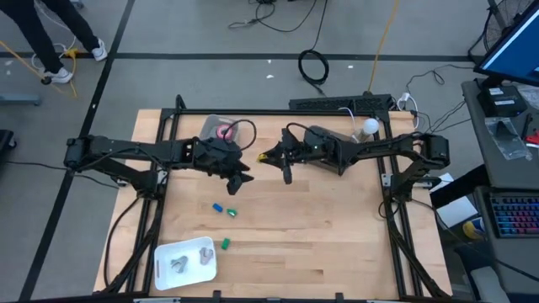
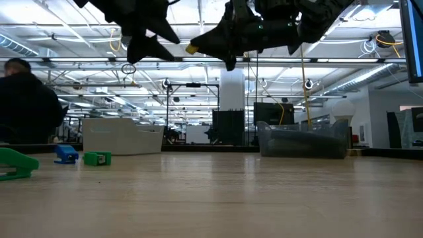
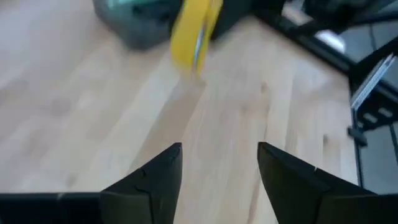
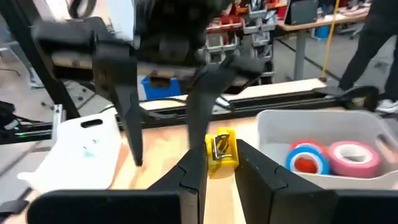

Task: Pick and place Stapler, Stapler remover, tape
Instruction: Put the yellow stapler into the black bin

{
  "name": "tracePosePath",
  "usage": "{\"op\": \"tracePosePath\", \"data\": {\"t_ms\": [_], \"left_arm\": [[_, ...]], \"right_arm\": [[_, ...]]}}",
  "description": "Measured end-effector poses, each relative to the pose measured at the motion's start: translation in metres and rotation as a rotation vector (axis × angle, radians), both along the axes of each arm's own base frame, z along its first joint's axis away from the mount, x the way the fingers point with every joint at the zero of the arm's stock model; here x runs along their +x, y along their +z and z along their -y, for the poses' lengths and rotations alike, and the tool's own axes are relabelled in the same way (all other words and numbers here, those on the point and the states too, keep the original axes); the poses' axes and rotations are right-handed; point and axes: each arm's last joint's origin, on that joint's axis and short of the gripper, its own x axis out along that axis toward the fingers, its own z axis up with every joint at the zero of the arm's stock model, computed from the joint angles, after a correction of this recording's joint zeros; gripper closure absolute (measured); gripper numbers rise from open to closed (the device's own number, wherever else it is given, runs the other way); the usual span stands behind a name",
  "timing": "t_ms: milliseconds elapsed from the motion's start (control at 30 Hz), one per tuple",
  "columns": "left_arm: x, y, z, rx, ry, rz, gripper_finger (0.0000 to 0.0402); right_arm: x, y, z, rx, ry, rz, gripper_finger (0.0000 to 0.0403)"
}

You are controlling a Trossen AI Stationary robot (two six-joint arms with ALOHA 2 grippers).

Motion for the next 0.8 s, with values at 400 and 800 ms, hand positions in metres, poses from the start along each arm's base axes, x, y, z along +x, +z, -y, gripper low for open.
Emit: {"op": "tracePosePath", "data": {"t_ms": [400,800], "left_arm": [[-0.011,-0.013,-0.001,0.04,0.066,-0.174,0.0185],[-0.011,-0.012,-0.003,0.132,0.084,-0.183,0.0185]], "right_arm": [[-0.063,0.014,0.016,-0.138,-0.239,-0.456,0.0348],[-0.13,0.007,0.03,-0.203,-0.498,-0.973,0.0348]]}}
